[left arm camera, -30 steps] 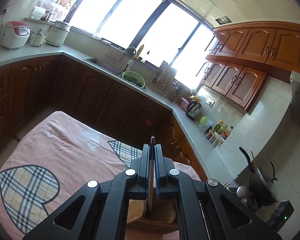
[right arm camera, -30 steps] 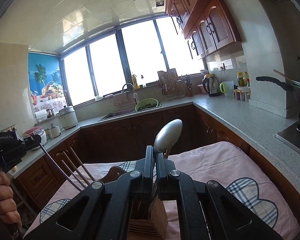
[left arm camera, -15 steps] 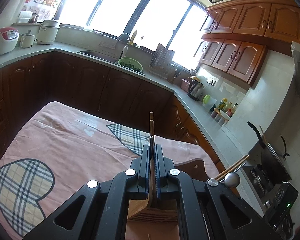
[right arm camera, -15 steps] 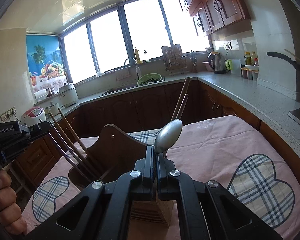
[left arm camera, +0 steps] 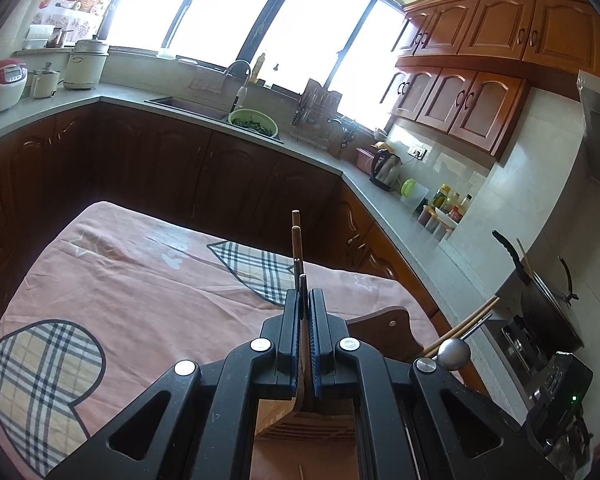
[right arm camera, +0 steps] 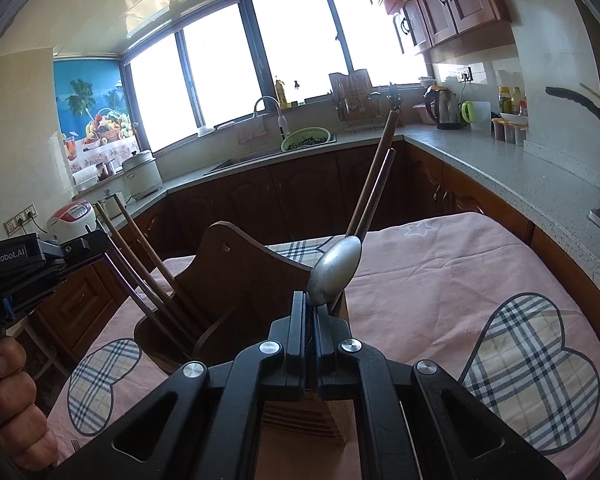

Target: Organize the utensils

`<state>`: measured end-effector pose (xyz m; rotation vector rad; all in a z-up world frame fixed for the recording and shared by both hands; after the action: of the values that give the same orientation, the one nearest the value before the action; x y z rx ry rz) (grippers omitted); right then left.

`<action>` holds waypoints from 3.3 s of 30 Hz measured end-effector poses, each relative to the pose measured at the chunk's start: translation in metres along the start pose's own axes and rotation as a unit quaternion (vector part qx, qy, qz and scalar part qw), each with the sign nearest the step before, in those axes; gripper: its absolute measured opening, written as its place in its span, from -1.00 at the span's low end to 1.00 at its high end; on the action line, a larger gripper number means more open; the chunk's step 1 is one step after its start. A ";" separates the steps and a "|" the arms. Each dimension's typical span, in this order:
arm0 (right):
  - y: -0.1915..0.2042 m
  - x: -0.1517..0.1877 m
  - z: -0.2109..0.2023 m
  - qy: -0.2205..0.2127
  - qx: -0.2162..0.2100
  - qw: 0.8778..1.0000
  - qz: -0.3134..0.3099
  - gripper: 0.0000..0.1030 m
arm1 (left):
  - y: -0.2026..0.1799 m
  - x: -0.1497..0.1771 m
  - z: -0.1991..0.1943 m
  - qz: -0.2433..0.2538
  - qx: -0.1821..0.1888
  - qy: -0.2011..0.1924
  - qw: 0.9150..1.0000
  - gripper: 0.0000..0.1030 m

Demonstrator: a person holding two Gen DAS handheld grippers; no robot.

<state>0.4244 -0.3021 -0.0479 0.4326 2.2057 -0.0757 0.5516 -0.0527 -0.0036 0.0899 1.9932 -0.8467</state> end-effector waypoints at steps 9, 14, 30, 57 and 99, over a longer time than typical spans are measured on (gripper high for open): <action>-0.003 -0.002 0.000 0.004 -0.007 1.000 0.010 -0.87 | -0.002 0.000 -0.001 -0.002 -0.003 0.004 1.000 -0.94; -0.003 -0.002 -0.001 0.007 -0.009 1.000 0.013 -0.85 | -0.002 0.001 -0.006 -0.007 -0.010 0.005 1.000 -0.64; -0.027 0.002 -0.029 -0.002 -0.007 0.998 0.055 0.12 | -0.011 0.023 -0.060 -0.027 -0.028 -0.011 0.999 0.55; -0.019 0.063 -0.148 -0.007 -0.056 0.996 0.073 0.71 | -0.043 0.113 -0.211 -0.056 -0.072 0.024 0.996 0.90; -0.036 0.118 -0.296 -0.179 0.018 0.983 -0.040 1.00 | -0.137 0.202 -0.355 0.166 -0.161 -0.058 0.971 0.99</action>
<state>0.1226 -0.2429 0.0427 0.3221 1.8676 -0.2204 0.1253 0.0018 0.0249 0.1778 1.9079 -0.3032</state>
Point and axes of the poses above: each gripper's, at about its wrist camera, not at the fingertips, and z roughly the way its jaws point, y to its left, x to its underside, the point moved 10 cm from there along z, roughly the way its jaws point, and after that the axes turned 15 degrees about x, right-handed, at the moved point
